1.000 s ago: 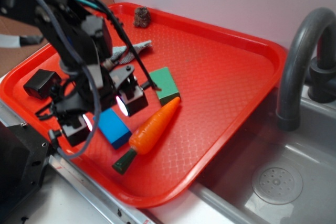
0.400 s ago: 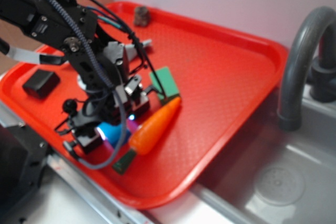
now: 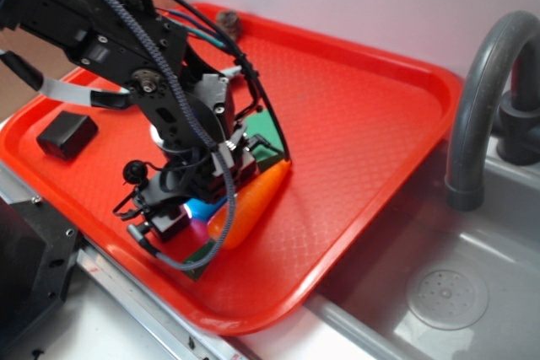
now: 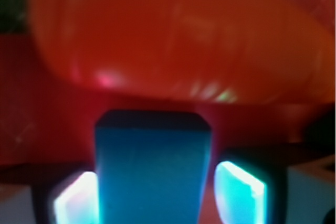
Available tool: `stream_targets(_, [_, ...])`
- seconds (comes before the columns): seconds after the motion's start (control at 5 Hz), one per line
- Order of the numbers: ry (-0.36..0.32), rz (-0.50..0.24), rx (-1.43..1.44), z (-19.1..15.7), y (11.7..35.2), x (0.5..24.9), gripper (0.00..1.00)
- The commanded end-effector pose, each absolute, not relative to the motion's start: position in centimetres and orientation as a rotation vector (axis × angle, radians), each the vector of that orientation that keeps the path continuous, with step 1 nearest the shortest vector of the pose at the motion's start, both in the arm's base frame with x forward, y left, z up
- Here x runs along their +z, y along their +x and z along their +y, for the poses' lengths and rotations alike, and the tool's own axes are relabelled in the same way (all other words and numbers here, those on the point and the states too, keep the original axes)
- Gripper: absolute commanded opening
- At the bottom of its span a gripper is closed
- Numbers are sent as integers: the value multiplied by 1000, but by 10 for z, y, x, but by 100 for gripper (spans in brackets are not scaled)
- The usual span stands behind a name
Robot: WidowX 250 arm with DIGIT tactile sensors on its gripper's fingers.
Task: Grab the blue block.
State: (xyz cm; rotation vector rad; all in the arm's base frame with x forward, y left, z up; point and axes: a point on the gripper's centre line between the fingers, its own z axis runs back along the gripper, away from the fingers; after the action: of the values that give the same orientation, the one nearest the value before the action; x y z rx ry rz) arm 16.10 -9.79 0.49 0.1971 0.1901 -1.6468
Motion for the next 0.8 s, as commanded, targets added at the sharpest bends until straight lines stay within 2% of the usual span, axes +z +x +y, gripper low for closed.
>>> stream_targets(0.0, [225,216,-1596,-94,144,4,0])
stream_targets(0.2, [251,159,-1355,-83,162,52,0])
stream_targets(0.4, [309,50,-1121,-69,175,101,0])
stream_targets(0.6, [341,92,-869,-59,188,152,0])
